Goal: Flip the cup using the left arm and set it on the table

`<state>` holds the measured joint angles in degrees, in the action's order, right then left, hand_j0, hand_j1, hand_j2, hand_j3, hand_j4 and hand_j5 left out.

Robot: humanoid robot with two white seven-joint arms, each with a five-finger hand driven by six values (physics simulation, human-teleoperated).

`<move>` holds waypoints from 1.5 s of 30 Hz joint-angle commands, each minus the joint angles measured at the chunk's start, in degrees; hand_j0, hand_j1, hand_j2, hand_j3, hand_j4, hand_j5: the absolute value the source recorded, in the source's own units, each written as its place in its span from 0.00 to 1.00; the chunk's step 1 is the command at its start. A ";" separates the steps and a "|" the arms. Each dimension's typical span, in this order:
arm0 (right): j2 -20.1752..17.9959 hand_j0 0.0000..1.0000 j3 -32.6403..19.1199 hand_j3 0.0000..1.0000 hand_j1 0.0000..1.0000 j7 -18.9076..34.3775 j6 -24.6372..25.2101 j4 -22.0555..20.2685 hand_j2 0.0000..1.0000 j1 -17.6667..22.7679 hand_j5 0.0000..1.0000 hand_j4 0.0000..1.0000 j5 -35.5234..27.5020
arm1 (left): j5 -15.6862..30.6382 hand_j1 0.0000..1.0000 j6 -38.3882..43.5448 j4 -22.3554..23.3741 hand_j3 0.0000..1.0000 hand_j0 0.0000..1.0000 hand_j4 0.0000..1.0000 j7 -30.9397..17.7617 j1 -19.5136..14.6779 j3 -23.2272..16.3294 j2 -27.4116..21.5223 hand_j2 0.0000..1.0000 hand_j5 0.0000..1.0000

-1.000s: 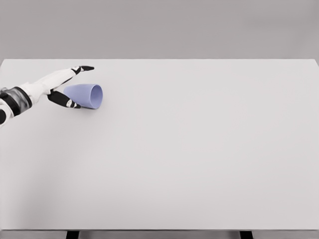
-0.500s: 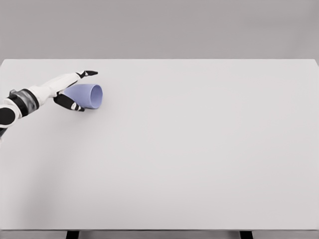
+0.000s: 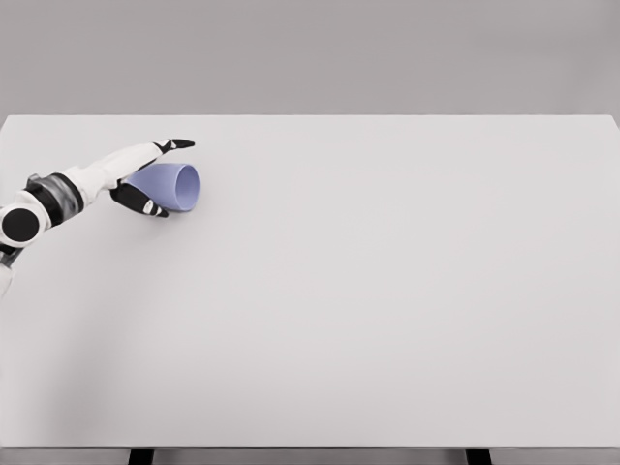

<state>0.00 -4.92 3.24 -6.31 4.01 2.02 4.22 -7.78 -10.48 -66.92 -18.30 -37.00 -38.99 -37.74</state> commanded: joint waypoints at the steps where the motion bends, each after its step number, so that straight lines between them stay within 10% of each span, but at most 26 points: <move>1: 0.00 1.00 0.00 1.00 1.00 0.01 -0.02 0.03 1.00 0.00 1.00 1.00 0.00 | -0.30 1.00 0.02 0.48 1.00 1.00 1.00 0.02 0.00 0.05 0.30 1.00 1.00; 12: 0.00 1.00 0.00 1.00 1.00 0.01 -0.02 0.03 1.00 0.00 1.00 1.00 0.00 | -2.15 1.00 0.02 0.92 1.00 1.00 1.00 0.02 0.00 -0.03 0.91 1.00 1.00; 26: 0.00 1.00 0.00 1.00 1.00 0.01 0.07 0.03 1.00 0.00 1.00 1.00 0.00 | -2.94 0.76 -0.16 0.83 0.76 0.76 0.76 -0.42 0.00 -0.30 0.91 0.76 0.76; 45: 0.00 1.00 0.00 1.00 1.00 0.01 -0.02 0.03 1.00 0.00 1.00 1.00 0.00 | -1.27 0.77 -0.69 -0.40 0.77 0.77 0.77 0.11 -0.18 1.46 0.74 0.77 0.77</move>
<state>0.00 -4.92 3.24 -6.31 3.99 2.02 4.22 -9.53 -11.07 -67.09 -18.34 -37.18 -37.89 -36.95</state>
